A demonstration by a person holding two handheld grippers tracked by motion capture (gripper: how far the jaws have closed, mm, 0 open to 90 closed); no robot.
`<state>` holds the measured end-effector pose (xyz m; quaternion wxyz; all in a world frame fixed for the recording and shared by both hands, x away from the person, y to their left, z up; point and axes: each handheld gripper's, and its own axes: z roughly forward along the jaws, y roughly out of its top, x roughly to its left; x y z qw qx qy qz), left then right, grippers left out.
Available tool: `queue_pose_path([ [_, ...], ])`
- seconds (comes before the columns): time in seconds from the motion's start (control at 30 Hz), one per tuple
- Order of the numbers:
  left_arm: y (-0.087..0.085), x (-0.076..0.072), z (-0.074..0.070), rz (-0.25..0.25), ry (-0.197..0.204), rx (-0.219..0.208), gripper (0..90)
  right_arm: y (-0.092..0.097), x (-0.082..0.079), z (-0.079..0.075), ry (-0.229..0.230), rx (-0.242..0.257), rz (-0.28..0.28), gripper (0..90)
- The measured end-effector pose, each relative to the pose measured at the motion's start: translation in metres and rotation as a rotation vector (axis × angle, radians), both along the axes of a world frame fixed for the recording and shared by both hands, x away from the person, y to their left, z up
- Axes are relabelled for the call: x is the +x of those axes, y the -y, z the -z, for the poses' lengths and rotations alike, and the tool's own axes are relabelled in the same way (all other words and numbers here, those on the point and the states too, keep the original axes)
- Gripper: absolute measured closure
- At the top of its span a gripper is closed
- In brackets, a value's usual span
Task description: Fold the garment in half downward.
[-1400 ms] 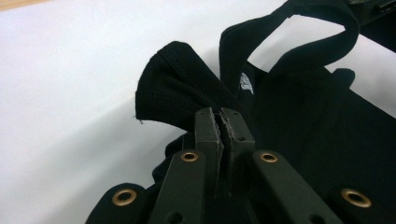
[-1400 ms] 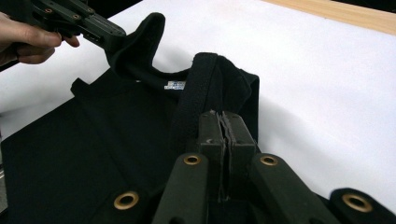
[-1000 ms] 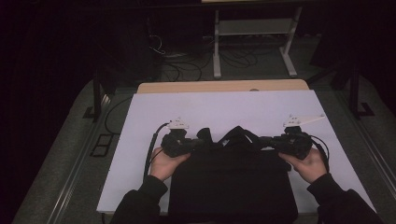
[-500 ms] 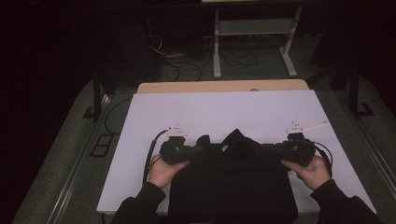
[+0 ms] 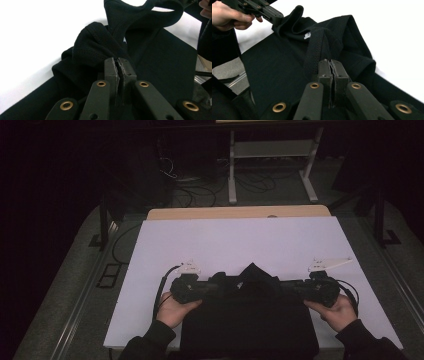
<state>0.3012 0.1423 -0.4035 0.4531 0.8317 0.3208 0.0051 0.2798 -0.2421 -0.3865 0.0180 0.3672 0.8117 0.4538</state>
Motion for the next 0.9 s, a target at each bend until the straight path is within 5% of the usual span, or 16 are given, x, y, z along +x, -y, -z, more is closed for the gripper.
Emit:
queue_pose_path([
  [0.9, 0.001, -0.027, 0.012, 0.080, -0.060, 0.017, 85.5, -0.002, -0.024, 0.014, -0.087, -0.021, -0.078, 86.1],
])
